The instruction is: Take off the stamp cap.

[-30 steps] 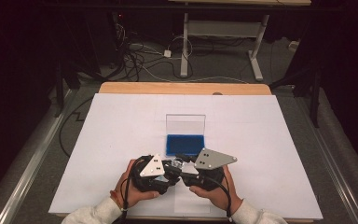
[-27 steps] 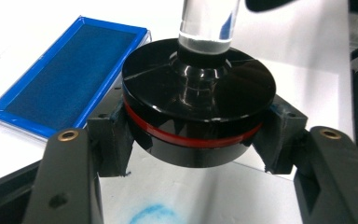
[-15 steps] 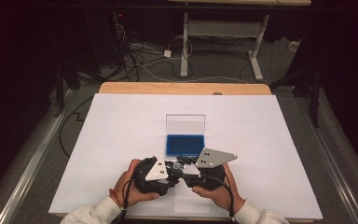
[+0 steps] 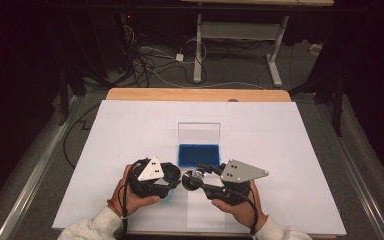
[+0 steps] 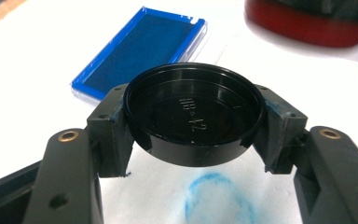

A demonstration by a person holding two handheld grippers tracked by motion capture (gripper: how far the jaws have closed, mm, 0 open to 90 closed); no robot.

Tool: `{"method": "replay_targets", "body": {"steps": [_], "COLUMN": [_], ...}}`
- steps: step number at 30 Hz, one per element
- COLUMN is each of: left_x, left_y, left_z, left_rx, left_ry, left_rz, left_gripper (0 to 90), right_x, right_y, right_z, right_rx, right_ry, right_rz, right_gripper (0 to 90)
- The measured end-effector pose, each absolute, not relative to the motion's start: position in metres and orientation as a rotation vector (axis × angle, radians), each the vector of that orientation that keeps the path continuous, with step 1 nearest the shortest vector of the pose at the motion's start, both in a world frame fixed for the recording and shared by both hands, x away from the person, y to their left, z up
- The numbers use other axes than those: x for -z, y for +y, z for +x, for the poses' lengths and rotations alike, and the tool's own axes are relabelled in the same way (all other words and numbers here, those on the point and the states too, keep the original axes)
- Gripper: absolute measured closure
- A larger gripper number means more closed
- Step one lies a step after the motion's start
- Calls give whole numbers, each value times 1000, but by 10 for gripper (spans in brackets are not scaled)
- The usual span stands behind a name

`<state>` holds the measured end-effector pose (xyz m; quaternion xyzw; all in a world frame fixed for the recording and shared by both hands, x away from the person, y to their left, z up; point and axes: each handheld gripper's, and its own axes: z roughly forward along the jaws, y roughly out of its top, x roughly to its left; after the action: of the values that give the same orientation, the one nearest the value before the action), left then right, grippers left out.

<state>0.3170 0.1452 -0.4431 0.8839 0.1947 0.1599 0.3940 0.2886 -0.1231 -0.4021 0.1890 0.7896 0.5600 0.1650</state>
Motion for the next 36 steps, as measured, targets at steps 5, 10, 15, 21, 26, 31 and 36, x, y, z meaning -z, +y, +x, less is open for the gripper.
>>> {"method": "replay_targets", "body": {"steps": [5, 10, 15, 21, 26, 31, 36], "left_x": [442, 438, 439, 449, 453, 457, 458], "left_y": [158, 176, 193, 210, 223, 228, 227], "left_z": [317, 312, 305, 294, 289, 287, 288], "left_rx": [-446, -477, -509, -495, -487, -476, -470], "left_ry": [519, 543, 570, 594, 635, 653, 646], "left_rz": [2244, 2225, 2212, 2212, 2201, 2208, 2206], "left_gripper": [367, 366, 366, 366, 366, 366, 366], "right_x": [397, 392, 389, 389, 391, 391, 387], "right_y": [-134, -149, -165, -183, -194, -200, -207], "right_z": [288, 289, 289, 295, 300, 305, 310], "right_rx": [-1540, -1503, -1466, -1423, -1381, -1360, -1352], "right_ry": [2257, 2273, 2274, 2285, 2270, 2261, 2247], "right_rz": [556, 584, 601, 653, 687, 715, 738], "right_gripper": [573, 574, 573, 574, 573, 574, 573]}}
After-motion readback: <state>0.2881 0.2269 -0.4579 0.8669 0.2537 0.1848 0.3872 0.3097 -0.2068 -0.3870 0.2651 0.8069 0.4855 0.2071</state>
